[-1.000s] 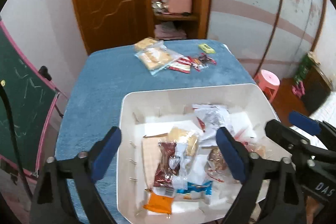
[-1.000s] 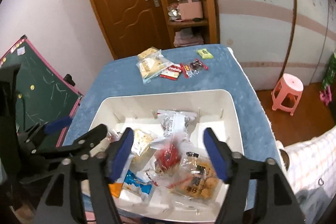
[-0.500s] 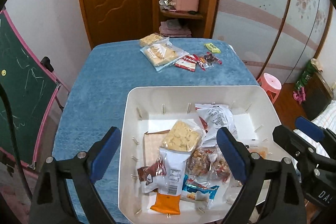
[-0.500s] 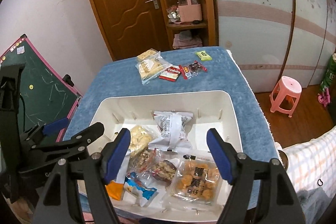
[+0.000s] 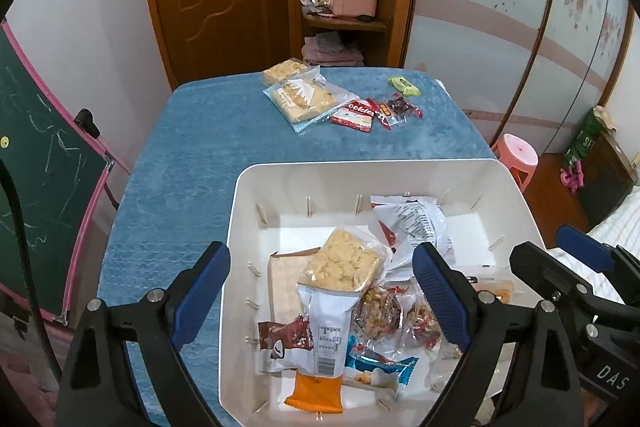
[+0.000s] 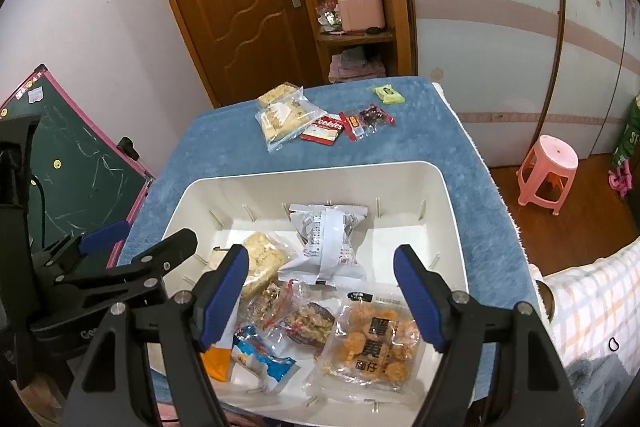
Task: Organize snacks
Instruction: 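Move both tools back over the blanket toward the bread bag and green pack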
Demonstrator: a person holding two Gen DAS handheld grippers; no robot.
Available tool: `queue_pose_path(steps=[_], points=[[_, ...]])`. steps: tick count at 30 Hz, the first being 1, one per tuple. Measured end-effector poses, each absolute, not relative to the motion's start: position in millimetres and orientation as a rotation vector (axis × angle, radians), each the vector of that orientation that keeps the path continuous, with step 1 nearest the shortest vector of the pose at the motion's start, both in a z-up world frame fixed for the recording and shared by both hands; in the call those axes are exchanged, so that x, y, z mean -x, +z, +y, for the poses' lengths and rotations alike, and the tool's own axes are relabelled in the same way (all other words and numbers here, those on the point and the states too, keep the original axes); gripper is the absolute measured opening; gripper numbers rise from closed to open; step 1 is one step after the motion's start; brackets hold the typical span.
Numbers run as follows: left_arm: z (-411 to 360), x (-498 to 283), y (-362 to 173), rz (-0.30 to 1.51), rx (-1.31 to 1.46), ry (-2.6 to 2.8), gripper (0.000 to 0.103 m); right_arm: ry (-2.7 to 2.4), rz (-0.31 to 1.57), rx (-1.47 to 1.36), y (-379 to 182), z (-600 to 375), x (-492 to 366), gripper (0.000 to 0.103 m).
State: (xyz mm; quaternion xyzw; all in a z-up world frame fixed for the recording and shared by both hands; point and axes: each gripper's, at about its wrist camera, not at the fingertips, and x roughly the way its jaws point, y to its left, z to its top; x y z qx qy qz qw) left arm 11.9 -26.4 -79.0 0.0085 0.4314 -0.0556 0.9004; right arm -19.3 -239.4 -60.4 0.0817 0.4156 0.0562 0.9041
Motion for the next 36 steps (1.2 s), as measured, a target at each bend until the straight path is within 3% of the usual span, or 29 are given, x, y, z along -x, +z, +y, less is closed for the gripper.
queue_pose_path(steps=[19, 29, 36], points=[[-7.7, -84.6, -55.7, 0.909, -0.037, -0.082, 0.092, 0.109, 0.921, -0.169, -78.0, -256.3, -43.2, 0.076], [-1.6, -178.7, -7.5, 0.924, -0.096, -0.157, 0.092, 0.141, 0.923, -0.135, -32.8, -280.7, -131.7, 0.076], [1.3, -269.5, -1.8, 1.007, -0.025, -0.174, 0.092, 0.101, 0.910, -0.102, 2.0, -301.8, -223.2, 0.076]])
